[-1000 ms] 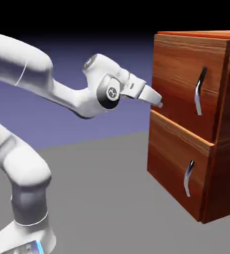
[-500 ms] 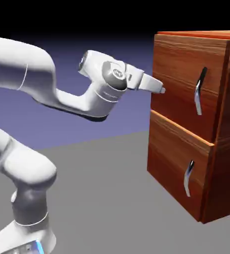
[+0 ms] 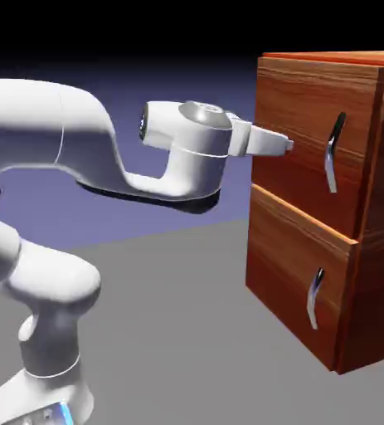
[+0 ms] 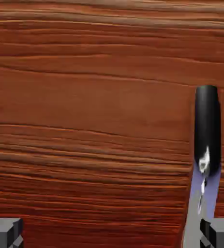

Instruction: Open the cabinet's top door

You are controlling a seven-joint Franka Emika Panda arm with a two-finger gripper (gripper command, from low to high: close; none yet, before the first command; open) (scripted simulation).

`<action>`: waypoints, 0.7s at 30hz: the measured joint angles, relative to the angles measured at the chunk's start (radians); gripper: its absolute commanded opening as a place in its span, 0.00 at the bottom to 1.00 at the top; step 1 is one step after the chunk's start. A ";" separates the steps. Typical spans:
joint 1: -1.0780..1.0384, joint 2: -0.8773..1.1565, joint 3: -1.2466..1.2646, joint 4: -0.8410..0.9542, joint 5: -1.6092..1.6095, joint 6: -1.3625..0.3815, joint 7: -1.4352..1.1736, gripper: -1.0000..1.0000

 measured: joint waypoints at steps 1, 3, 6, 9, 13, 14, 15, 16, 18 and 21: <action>0.015 -0.005 -0.016 0.008 -0.043 -0.002 0.033 0.50; 0.045 -0.015 -0.048 0.024 -0.130 -0.007 0.099 0.50; 0.090 -0.030 -0.097 0.047 -0.261 -0.014 0.197 0.50; 0.135 -0.044 -0.145 0.071 -0.391 -0.021 0.296 0.50; 0.195 -0.064 -0.210 0.103 -0.565 -0.031 0.427 0.50; 0.210 -0.069 -0.226 0.110 -0.609 -0.033 0.460 0.50; 0.225 -0.074 -0.242 0.118 -0.652 -0.035 0.493 0.50; 0.238 -0.079 -0.257 0.125 -0.691 -0.037 0.523 0.50; 0.274 -0.066 -0.281 0.152 -0.696 -0.041 0.526 0.50; 0.383 -0.030 -0.354 0.231 -0.709 -0.051 0.535 0.50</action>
